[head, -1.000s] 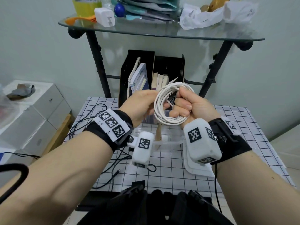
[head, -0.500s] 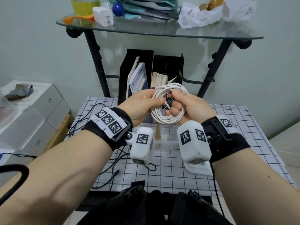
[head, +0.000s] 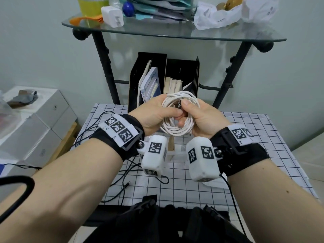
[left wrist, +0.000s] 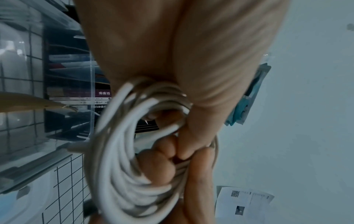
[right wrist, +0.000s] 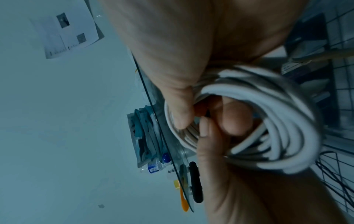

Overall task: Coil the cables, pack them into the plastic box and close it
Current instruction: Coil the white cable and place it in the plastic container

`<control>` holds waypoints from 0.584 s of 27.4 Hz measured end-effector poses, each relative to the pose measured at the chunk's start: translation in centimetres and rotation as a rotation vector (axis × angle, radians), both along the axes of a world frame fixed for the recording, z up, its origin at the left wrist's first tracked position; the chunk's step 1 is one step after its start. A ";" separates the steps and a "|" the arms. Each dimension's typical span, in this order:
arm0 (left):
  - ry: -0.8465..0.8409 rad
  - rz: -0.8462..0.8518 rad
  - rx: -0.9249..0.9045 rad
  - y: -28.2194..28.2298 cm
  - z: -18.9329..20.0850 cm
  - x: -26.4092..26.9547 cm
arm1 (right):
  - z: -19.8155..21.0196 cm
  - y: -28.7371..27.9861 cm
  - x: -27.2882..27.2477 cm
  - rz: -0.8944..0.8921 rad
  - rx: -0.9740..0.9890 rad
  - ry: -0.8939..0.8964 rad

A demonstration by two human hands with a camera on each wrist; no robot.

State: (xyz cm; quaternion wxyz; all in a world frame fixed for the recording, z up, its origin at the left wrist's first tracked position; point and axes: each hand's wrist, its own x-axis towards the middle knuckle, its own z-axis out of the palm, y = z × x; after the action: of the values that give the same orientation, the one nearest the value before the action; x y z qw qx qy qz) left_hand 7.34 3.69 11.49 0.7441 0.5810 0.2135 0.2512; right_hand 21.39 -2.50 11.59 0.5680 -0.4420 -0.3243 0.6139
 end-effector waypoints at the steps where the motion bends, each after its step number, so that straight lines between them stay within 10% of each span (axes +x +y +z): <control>1: 0.012 -0.015 0.026 0.0 0.2 0.0 | -0.2 0.1 0.0 -0.014 0.021 -0.025; 6: 0.225 0.199 0.157 0.7 -0.6 -0.2 | -0.1 0.1 0.5 -0.063 0.067 -0.122; 16: 0.176 0.009 0.169 -0.5 0.0 0.2 | -0.3 0.1 -0.1 -0.080 0.098 -0.240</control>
State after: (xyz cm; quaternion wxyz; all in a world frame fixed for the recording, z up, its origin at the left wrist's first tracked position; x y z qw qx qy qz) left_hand 7.53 3.24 11.52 0.6698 0.6606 0.2585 0.2197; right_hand 21.29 -2.40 11.30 0.5702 -0.4964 -0.4016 0.5170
